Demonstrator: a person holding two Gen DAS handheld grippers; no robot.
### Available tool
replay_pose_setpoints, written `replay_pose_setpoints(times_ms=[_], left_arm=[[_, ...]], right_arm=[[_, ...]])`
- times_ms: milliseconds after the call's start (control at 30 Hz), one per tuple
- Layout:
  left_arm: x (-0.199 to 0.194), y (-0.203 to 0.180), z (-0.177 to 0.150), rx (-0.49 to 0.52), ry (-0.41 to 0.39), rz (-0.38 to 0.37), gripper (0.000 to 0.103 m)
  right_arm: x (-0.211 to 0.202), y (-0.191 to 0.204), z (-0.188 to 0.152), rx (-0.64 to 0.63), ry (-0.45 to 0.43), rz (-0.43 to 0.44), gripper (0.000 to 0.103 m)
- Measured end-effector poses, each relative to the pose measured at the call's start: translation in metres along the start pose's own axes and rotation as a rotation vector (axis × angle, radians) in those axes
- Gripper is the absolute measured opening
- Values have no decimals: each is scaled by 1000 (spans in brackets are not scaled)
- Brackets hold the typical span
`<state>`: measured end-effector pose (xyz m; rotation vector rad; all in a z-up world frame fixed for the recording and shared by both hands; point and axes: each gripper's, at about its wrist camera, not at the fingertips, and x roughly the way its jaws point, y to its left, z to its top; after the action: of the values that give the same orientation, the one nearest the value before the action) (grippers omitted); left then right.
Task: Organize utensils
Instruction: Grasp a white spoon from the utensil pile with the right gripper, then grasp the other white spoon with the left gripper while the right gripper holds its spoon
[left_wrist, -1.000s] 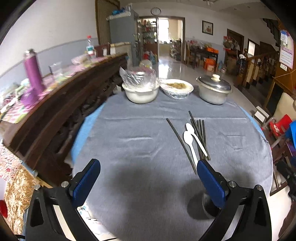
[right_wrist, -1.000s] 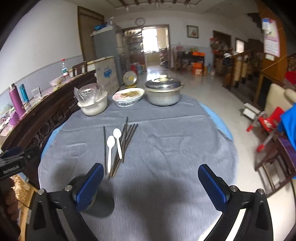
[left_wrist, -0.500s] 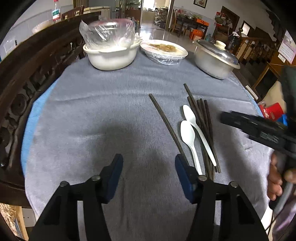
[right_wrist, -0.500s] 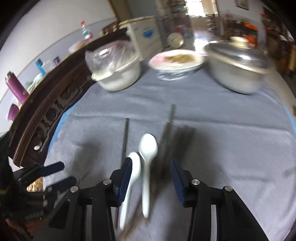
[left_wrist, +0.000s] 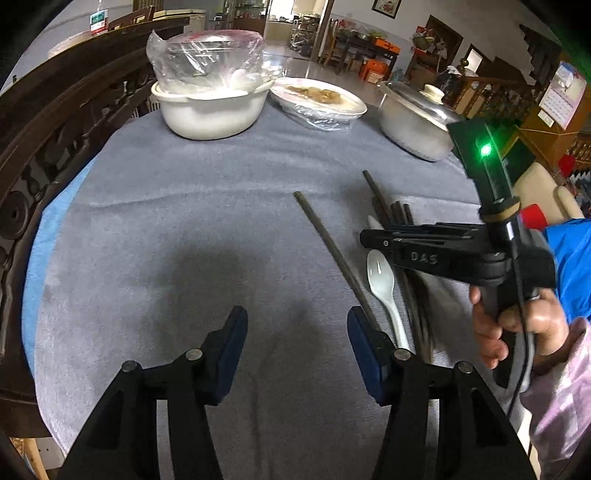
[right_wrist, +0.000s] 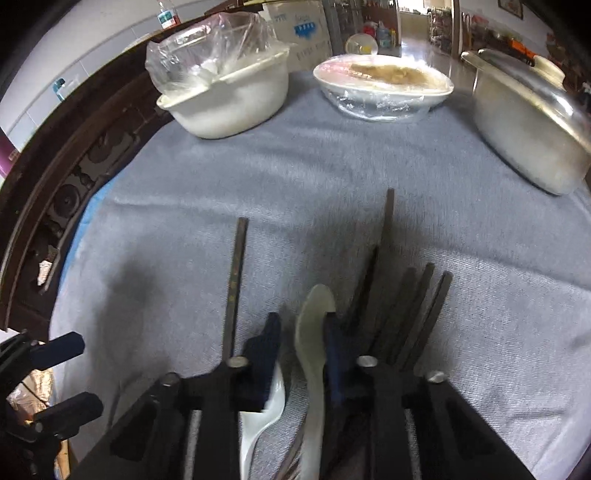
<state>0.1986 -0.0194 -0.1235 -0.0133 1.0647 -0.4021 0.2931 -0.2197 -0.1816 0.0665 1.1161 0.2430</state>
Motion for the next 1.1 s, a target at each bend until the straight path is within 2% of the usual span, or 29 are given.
replay_pose_setpoints(times_ms=[133, 267, 433, 733, 1000, 1100], left_arm=[[5, 1, 2, -13, 13, -25, 57], [7, -4, 4, -8, 5, -40, 55], [14, -18, 11, 18, 8, -56, 46], [35, -43, 33, 66, 32, -79, 46], [47, -53, 41, 81, 84, -106, 46], [51, -55, 41, 83, 100, -111, 46]], right_arm=[[-7, -9, -4, 44, -28, 19, 7], [-30, -25, -12, 106, -103, 62, 7], [-62, -51, -30, 185, -176, 102, 7], [-116, -95, -74, 322, -289, 179, 7], [-139, -113, -115, 422, -332, 349, 7], [-145, -114, -128, 437, -343, 387, 7]])
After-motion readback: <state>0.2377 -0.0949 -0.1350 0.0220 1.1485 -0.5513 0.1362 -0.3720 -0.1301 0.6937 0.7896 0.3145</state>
